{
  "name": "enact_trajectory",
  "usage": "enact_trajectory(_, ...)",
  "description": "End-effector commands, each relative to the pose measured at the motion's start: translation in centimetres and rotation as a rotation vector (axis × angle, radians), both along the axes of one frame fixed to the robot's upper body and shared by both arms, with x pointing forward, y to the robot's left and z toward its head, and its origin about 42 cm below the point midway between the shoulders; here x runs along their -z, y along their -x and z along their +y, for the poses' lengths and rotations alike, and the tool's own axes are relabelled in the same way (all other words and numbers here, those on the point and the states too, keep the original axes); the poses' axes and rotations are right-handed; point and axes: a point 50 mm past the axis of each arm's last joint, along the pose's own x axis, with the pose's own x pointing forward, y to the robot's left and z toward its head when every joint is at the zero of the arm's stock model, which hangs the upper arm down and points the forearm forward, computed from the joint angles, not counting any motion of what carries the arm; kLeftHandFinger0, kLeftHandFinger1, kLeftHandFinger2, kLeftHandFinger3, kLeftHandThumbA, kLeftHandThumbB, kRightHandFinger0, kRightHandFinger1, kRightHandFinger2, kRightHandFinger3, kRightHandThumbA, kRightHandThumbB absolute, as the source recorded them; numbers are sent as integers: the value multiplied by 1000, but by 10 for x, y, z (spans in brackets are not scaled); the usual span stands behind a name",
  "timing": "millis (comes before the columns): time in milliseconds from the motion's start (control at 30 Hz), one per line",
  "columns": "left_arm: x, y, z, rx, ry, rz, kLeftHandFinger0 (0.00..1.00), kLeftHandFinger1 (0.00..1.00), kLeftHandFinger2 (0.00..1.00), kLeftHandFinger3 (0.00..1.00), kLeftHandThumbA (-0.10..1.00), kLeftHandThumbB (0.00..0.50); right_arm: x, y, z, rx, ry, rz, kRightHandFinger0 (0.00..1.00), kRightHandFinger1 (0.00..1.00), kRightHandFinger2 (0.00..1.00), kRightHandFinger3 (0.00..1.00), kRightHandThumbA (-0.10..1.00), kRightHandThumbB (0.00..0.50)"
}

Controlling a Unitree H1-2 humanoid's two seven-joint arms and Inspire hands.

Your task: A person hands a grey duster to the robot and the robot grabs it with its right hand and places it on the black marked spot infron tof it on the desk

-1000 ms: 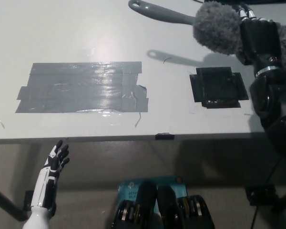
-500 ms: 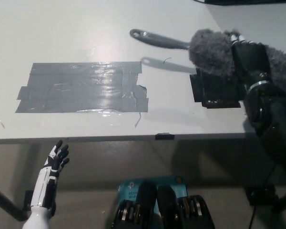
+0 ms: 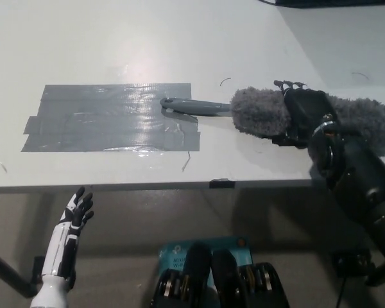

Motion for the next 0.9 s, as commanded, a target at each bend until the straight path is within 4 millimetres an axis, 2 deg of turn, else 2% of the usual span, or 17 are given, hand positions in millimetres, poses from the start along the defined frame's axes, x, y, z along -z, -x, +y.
enact_trajectory(0, -19, -9, 3, 16, -1, -63, 1000, 1000, 1000, 1000, 951, 66, -41, -11, -3, -13, -24, 160, 1000, 1000, 1000, 1000, 775, 500)
enact_trajectory(133, -20, -9, 3, 16, -2, -60, 1000, 1000, 1000, 1000, 943, 60, -52, -7, -7, -36, -24, 157, 1000, 1000, 1000, 1000, 774, 500)
enact_trajectory(233, -20, -9, 2, 13, 6, -57, 1000, 1000, 1000, 1000, 937, 70, -72, -2, -11, -66, -61, 140, 1000, 1000, 1000, 1000, 765, 500)
enact_trajectory(300, -20, -9, 2, 12, -2, -59, 1000, 1000, 1000, 1000, 935, 73, -115, 10, -21, -118, -216, 110, 1000, 1000, 1000, 1000, 725, 500)
enact_trajectory(333, -20, -10, 2, 12, -3, -60, 1000, 1000, 1000, 1000, 937, 77, -127, 13, -23, -134, -251, 107, 1000, 1000, 1000, 1000, 723, 500)
enact_trajectory(367, -20, -11, 3, 12, -2, -60, 1000, 1000, 1000, 1000, 937, 80, -142, 17, -27, -161, -279, 101, 1000, 1000, 1000, 1000, 765, 500)
enact_trajectory(433, -22, -12, 3, 15, -4, -63, 1000, 1000, 1000, 1000, 938, 84, -160, 21, -34, -213, -318, 86, 1000, 1000, 1000, 1000, 816, 500)
enact_trajectory(500, -22, -15, 4, 16, -8, -65, 1000, 1000, 1000, 1000, 943, 106, -196, 36, -44, -288, -397, 77, 1000, 1000, 1000, 1000, 816, 500)
enact_trajectory(533, -23, -15, 4, 14, -11, -66, 1000, 1000, 1000, 1000, 944, 124, -218, 47, -50, -334, -479, 101, 1000, 1000, 1000, 1000, 772, 500)
enact_trajectory(600, -23, -15, 4, 12, -11, -64, 1000, 1000, 1000, 1000, 941, 129, -231, 54, -55, -374, -541, 128, 1000, 1000, 1000, 1000, 713, 500)
enact_trajectory(633, -23, -14, 3, 11, -6, -62, 1000, 1000, 1000, 1000, 923, 141, -246, 63, -63, -404, -589, 126, 1000, 1000, 1000, 1000, 673, 500)
enact_trajectory(767, -24, -14, 3, 18, -2, -67, 1000, 1000, 1000, 1000, 898, 150, -276, 94, -85, -519, -675, 35, 1000, 1000, 1000, 1000, 685, 500)
enact_trajectory(867, -25, -17, 2, 19, -5, -73, 1000, 1000, 1000, 1000, 891, 166, -298, 123, -98, -602, -763, -107, 1000, 1000, 1000, 1000, 685, 500)
